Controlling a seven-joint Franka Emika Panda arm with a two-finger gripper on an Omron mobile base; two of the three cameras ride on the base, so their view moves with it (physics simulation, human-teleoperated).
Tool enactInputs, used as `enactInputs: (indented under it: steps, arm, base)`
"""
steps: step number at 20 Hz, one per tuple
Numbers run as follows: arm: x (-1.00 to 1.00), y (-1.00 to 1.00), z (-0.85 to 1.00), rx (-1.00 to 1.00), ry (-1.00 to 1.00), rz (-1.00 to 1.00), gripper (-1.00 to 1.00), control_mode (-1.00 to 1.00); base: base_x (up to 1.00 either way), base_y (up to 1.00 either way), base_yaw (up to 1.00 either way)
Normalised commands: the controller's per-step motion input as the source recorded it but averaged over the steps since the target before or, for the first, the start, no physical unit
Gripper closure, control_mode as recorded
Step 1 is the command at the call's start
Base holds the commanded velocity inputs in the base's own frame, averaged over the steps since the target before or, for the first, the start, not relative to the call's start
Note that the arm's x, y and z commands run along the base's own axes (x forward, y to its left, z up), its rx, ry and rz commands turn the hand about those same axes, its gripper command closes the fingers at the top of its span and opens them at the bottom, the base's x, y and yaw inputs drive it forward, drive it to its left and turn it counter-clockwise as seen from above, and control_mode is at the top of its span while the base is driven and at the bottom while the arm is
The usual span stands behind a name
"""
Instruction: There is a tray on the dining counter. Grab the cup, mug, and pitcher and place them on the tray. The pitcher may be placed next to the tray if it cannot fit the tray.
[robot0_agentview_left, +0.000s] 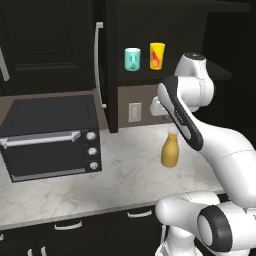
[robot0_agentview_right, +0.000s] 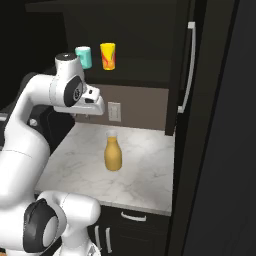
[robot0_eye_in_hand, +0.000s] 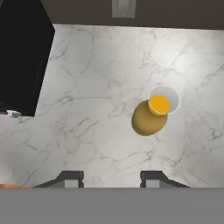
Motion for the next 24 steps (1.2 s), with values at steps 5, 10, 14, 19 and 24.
enactInputs:
  steps: [5,10,14,19,24]
  arm:
    - [0.0,0.0,0.0,0.0,0.0,0.0,-1.0,-1.0]
    - [-0.2,0.14,0.0,-0.05,-0.08,0.0,-1.0,-1.0]
    - [-0.3,0.07,0.0,-0.02,-0.15,0.0,-1.0,-1.0]
    - [-0.24,0.0,0.13,0.13,-0.15,0.0,-1.0,-1.0]
    - [-0.05,0.02,0.34,0.1,-0.15,0.0,-1.0,-1.0]
  base:
    - [0.0,0.0,0.0]
    - [0.0,0.0,0.0]
    - [0.0,0.0,0.0]
    - [0.0,0.0,0.0]
    - [0.0,0.0,0.0]
